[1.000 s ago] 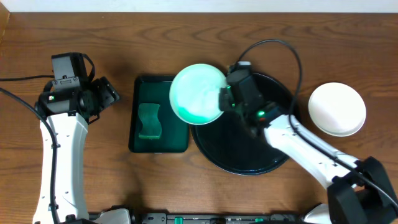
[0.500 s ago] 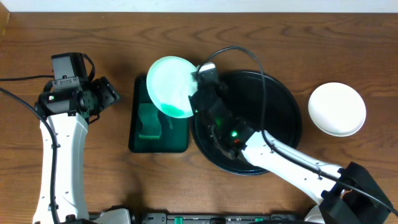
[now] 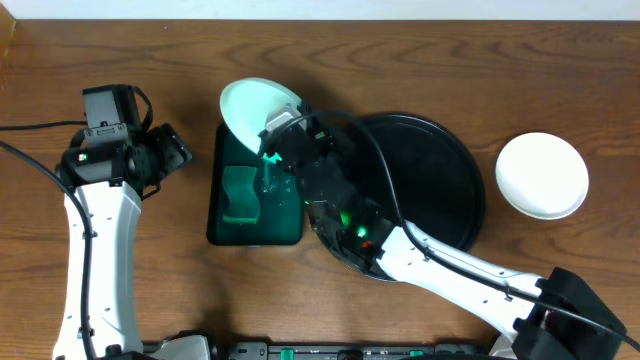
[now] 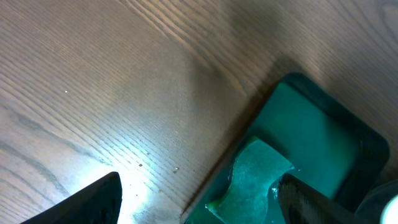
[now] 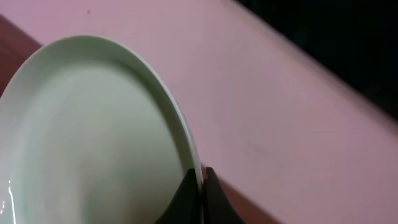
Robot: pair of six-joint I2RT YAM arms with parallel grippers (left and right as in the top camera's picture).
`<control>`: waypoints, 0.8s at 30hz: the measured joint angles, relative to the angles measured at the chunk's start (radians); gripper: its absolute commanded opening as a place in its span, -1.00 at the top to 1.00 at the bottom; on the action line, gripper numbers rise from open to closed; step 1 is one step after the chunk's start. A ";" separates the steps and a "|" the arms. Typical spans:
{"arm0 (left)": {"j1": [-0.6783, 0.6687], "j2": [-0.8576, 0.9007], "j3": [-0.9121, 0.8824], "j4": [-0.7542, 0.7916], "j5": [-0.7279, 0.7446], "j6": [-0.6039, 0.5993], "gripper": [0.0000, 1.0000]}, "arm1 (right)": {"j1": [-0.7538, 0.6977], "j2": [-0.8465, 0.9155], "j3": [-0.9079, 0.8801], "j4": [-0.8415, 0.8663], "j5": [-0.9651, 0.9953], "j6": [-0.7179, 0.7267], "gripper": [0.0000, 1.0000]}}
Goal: Clean dirty plates on tray and stack at the side
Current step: 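Lift the white plate by its rim and tilt it over the green tray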
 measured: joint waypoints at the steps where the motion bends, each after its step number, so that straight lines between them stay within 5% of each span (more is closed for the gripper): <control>1: 0.000 0.000 0.000 -0.001 0.000 0.000 -0.61 | 0.006 0.000 0.000 0.036 0.004 -0.046 0.97; 24: 0.000 0.000 0.000 0.000 0.000 0.000 -0.61 | 0.063 0.001 0.001 0.245 -0.058 -0.539 0.97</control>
